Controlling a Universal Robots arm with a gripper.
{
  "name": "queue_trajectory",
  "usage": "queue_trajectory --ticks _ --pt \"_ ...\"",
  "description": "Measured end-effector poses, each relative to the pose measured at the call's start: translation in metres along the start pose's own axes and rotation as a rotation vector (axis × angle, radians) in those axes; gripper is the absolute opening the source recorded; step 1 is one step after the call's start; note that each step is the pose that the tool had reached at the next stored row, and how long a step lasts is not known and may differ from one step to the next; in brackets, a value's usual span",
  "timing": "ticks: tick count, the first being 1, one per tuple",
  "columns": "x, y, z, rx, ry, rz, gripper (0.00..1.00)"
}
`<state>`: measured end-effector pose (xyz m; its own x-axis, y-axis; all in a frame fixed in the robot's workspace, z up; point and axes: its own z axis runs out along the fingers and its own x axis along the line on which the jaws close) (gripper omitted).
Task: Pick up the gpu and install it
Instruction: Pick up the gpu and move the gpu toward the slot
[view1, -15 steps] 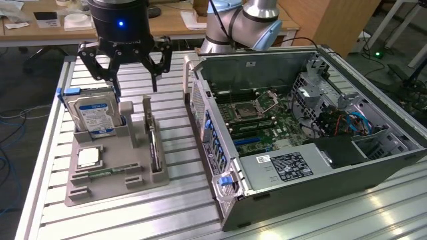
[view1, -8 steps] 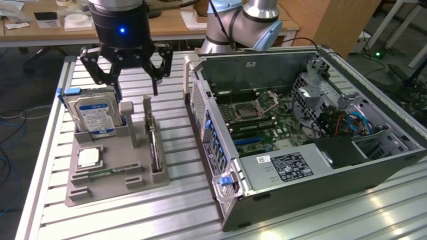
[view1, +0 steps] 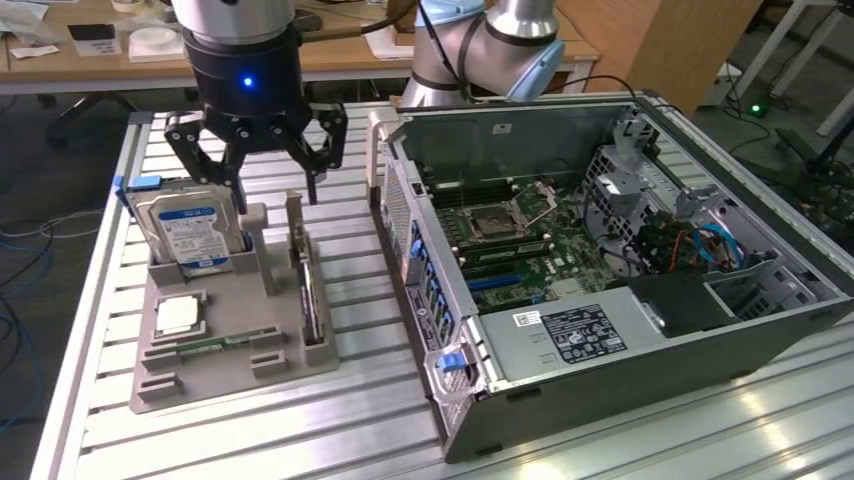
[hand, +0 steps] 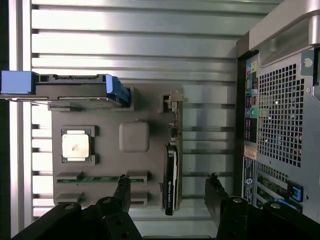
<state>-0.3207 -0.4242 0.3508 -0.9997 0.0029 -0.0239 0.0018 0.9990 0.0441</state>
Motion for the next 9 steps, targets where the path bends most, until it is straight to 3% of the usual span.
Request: queue_trajectory --ticks 9 --pt "0.0 -0.0067 0.0111 0.0 0.0018 0.0 0.71"
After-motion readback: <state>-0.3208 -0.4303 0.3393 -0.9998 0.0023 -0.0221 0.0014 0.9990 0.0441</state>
